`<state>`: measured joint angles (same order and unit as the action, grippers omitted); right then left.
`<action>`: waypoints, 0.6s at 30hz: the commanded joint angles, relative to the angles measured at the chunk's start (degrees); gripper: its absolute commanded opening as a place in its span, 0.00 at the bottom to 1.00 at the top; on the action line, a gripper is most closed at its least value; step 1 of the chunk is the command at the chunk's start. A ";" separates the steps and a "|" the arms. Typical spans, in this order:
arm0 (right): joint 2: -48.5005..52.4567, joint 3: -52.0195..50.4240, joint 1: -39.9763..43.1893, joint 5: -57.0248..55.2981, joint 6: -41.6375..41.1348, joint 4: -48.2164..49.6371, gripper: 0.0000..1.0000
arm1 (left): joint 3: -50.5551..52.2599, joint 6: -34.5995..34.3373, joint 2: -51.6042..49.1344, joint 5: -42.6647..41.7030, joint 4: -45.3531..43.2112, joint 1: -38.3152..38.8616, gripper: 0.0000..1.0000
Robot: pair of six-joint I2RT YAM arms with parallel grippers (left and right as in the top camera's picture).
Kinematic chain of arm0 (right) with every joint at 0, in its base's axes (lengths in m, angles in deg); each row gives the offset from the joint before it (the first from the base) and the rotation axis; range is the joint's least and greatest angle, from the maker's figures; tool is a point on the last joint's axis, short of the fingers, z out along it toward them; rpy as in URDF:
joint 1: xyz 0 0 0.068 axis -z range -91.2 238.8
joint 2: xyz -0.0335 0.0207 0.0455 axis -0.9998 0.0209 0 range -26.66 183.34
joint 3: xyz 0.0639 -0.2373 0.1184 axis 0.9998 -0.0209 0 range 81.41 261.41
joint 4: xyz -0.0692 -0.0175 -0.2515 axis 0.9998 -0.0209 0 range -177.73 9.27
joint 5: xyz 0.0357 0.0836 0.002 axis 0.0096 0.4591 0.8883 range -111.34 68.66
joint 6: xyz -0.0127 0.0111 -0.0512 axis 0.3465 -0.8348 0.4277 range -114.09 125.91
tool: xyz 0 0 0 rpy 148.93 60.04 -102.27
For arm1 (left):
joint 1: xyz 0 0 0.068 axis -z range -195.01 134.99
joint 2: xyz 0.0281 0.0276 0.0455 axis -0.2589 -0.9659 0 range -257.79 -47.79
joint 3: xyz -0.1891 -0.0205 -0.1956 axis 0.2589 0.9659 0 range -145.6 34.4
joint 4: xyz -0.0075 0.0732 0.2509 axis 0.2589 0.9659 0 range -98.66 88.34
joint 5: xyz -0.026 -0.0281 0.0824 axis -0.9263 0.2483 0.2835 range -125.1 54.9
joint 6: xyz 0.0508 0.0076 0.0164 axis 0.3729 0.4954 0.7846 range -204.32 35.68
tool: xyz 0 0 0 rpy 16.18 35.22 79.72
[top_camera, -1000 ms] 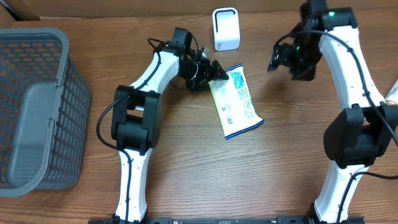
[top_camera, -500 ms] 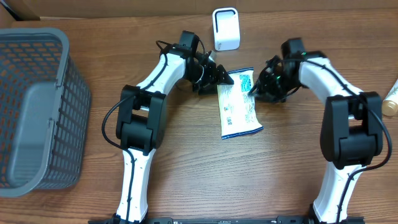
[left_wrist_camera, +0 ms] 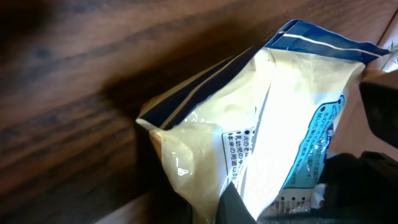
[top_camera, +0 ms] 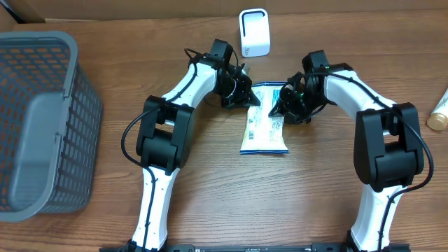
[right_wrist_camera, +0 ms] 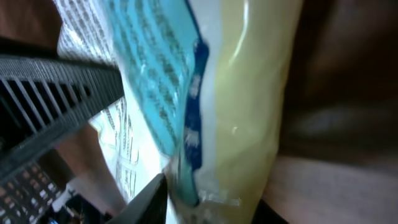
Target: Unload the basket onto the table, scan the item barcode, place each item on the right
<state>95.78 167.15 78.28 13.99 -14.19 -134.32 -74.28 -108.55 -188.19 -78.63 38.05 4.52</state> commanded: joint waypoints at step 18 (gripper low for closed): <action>-0.72 21.64 7.50 -23.30 5.57 -25.31 0.80 | 0.79 1.07 24.50 38.60 12.33 -3.87 0.04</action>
<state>95.78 187.50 84.51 -6.27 -9.03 -159.47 -73.30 -108.09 -173.44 -56.71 48.48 0.85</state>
